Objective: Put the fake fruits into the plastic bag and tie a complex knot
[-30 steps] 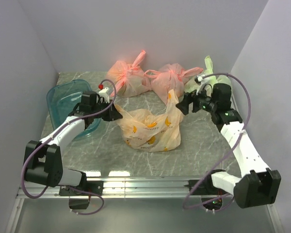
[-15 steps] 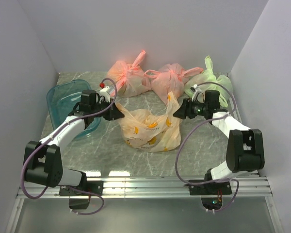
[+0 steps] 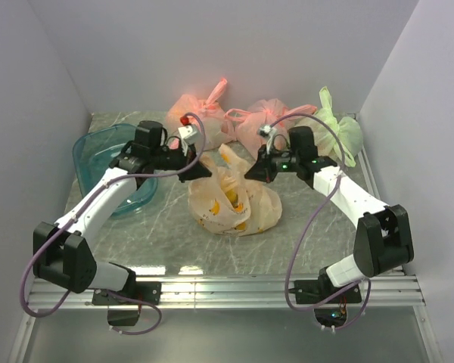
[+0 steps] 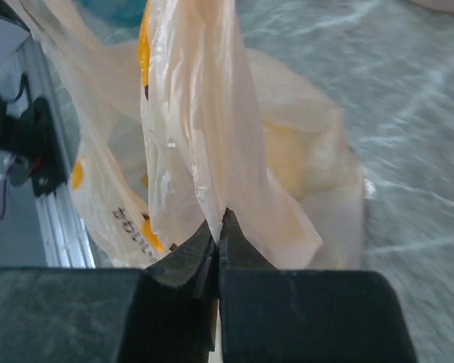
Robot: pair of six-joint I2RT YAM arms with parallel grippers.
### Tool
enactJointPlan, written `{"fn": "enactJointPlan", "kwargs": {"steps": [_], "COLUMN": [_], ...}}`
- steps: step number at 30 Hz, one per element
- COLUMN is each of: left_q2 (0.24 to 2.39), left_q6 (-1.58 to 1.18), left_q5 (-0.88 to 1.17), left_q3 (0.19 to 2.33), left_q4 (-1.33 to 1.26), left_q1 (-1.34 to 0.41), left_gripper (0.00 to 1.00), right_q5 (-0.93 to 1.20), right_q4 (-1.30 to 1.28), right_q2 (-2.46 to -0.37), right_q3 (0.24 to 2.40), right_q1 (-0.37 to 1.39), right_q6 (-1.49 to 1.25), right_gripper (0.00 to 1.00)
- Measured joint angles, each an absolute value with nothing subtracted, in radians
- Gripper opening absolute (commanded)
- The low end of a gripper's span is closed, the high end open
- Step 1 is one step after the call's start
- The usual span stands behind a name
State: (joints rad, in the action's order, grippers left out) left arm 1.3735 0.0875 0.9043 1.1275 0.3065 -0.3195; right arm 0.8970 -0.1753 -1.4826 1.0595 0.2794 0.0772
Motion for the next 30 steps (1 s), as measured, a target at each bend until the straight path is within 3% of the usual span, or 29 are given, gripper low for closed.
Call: {"fn": "enactJointPlan", "kwargs": {"steps": [8, 19, 30], "left_q2": [1.412, 1.490, 1.512], "left_q6": [0.321, 0.478, 0.391], "left_q5": [0.991, 1.024, 1.000], "left_q3": [1.169, 1.205, 1.214], "left_q4": [0.387, 0.457, 0.356], "left_q1": [-0.514, -0.569, -0.572], "left_gripper": [0.01, 0.01, 0.03], "right_q5": [0.853, 0.835, 0.936], "right_q4": [-0.243, -0.269, -0.317], "right_q2": [-1.495, -1.491, -1.389], "right_q3": [1.100, 1.122, 1.066], "right_q1": [0.402, 0.428, 0.452], "right_q6": [0.124, 0.140, 0.281], "right_gripper": [0.00, 0.00, 0.43]}}
